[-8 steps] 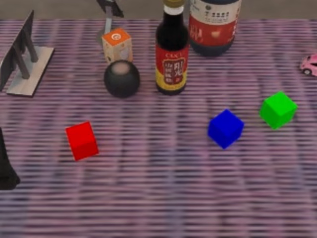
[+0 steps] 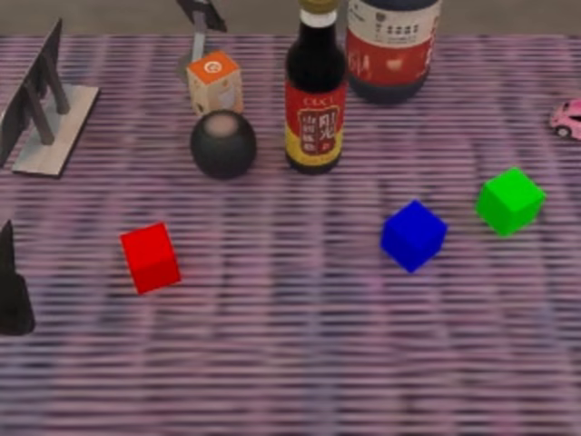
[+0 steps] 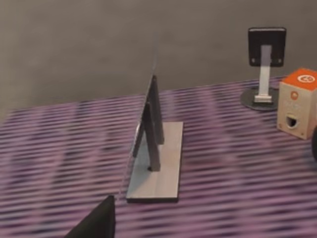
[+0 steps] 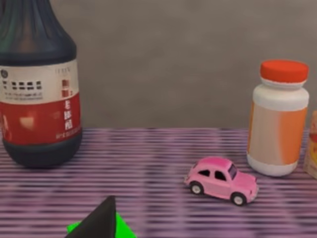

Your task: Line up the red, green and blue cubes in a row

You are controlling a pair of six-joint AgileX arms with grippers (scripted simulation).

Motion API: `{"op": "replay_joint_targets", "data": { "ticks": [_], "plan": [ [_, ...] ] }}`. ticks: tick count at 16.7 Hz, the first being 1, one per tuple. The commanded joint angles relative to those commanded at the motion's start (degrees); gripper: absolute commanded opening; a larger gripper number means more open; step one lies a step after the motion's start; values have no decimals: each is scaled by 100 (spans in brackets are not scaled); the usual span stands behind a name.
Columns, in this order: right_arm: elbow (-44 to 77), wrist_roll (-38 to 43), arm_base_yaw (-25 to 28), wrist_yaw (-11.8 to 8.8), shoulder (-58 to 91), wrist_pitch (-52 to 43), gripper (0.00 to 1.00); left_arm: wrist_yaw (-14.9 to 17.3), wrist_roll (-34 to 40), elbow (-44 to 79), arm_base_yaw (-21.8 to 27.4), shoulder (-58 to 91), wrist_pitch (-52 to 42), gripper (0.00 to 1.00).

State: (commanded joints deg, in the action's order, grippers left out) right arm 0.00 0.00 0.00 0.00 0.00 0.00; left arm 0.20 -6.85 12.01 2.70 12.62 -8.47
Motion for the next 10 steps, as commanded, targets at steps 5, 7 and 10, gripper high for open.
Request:
{"op": "replay_joint_targets", "data": {
  "ticks": [5,7,10],
  "plan": [
    [0,0,0,0,0,0,100,-15,-1160,2008,408,2678,-1473,100],
    [0,0,0,0,0,0,100,-21,-1685,2879,595,3990,-2156,100],
    [0,0,0,0,0,0,100,-25,-2460,4144,876,5868,-3175,100]
  ]
}}
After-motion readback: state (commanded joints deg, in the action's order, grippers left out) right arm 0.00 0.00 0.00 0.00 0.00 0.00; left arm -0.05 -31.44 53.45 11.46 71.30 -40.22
